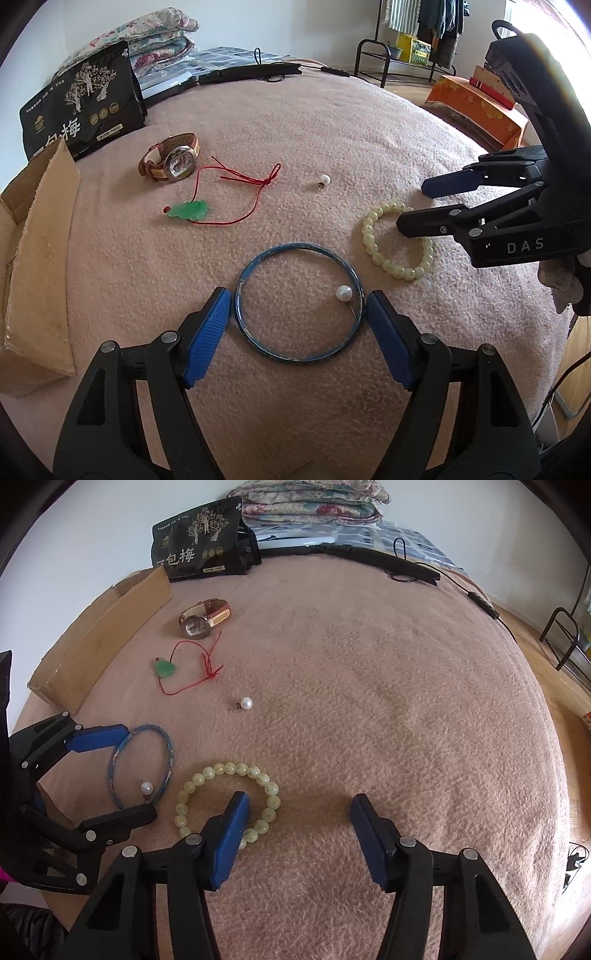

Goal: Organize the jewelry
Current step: 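Grasp the blue bangle rim with the left tool while the right tool grasps the yellow bead bracelet, then carry the bangle with the left tool while the right tool carries the bracelet to the box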

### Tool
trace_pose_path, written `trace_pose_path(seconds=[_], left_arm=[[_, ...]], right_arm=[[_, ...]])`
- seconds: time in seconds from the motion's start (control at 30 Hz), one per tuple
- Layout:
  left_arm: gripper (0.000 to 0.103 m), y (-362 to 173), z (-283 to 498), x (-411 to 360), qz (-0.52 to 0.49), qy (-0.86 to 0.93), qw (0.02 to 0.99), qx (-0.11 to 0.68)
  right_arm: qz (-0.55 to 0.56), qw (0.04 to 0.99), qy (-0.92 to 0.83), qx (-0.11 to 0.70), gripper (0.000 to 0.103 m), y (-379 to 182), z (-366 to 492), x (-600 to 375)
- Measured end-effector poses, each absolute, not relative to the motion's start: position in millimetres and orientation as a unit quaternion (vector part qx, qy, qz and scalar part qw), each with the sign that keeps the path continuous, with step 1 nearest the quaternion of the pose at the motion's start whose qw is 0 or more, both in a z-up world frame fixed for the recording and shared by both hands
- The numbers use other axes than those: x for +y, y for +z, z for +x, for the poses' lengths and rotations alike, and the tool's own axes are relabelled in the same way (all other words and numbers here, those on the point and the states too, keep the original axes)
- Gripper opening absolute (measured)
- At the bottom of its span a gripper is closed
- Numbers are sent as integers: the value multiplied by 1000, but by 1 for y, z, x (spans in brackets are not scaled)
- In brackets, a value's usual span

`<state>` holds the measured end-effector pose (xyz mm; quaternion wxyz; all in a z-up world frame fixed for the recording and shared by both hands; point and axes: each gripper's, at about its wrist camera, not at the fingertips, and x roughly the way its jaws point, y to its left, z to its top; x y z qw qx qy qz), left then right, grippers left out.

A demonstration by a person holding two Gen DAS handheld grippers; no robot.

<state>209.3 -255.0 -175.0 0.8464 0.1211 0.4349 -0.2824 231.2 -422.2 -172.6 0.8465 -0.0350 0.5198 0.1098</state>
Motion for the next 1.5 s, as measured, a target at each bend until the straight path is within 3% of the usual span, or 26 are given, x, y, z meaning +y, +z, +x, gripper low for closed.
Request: trace_pose_path(seconds=[0.1,0.37,0.43,0.97,1.5], left_arm=[[75,-174,208,-255,120,-283,846,435],[74,-173,206,-254,114,-288,847,433],[74,-172,206,-252,110,-289,847,432],[74,-153,194,-242,79,-295,856,418],[74,-106,178,-205,57,-285,881,373]], right_arm=[[-42,845,109,522,50,-174,232,-418],[-47,840,124,526,11,-173,231,-406],[-41,841,122,525,7,-172,230,-407],[12,854,124,506,5,-150,218,-418],[-4,876,125,467,5,-96,204,-403]])
